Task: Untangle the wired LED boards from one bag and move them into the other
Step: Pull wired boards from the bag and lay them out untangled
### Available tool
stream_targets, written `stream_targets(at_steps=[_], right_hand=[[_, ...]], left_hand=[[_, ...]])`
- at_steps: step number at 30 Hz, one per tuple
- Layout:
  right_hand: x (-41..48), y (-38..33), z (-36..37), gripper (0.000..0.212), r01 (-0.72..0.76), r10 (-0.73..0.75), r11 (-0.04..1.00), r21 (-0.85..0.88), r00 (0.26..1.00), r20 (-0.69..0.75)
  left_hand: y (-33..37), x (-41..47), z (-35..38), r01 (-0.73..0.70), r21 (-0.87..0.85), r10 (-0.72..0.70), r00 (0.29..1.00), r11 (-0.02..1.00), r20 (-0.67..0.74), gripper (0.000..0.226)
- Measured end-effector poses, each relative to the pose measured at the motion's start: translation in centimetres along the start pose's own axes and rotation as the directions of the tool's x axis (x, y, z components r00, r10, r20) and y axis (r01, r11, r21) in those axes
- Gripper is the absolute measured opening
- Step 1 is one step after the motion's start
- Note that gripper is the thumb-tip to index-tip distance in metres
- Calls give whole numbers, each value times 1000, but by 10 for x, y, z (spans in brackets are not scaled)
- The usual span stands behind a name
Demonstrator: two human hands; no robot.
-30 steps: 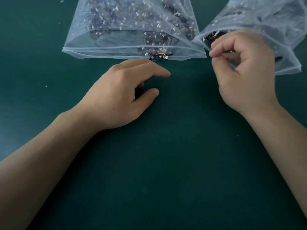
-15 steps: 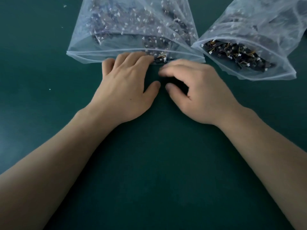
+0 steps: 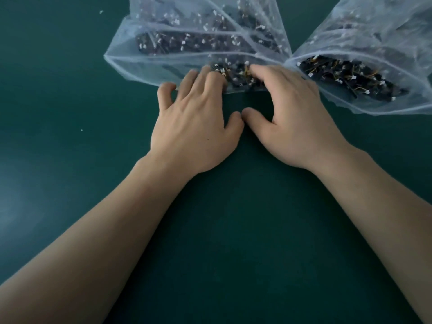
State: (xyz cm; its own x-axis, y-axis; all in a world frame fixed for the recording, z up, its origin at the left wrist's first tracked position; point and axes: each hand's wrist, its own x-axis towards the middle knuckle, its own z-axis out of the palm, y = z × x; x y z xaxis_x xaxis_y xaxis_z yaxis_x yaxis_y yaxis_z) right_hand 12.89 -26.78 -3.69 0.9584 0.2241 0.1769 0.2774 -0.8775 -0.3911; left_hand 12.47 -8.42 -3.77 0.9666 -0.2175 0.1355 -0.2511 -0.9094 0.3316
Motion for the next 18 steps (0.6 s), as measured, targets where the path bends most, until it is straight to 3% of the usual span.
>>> stream_targets(at_steps=[3,5,10,12,14,18], right_hand=[[-1,1,-3,51,7,1,990,138,999,-55],[-1,2,-4,47,-37,56,975,217,995,-79],[1,0,-4,62,-51,51,999,-3,996,70],[1,0,-5,55,-20,16,997,68,998,56],[0,2,-7,42,16,-16,977,213,1000,-2],[-5,2,-11,22,31,-3,931,362,997,-76]], left_hand=[[-4,0,-3,-37,-20,38,999,999,23,70],[-5,-1,-3,-56,-10,56,998,998,14,72],[-4,-3,-3,-106,12,105,994,994,34,71],[-5,-2,-3,-119,13,118,992,993,43,72],[-6,-2,-4,-131,-28,131,991,991,26,65],[-8,-5,-7,-165,-205,144,983,965,-112,22]])
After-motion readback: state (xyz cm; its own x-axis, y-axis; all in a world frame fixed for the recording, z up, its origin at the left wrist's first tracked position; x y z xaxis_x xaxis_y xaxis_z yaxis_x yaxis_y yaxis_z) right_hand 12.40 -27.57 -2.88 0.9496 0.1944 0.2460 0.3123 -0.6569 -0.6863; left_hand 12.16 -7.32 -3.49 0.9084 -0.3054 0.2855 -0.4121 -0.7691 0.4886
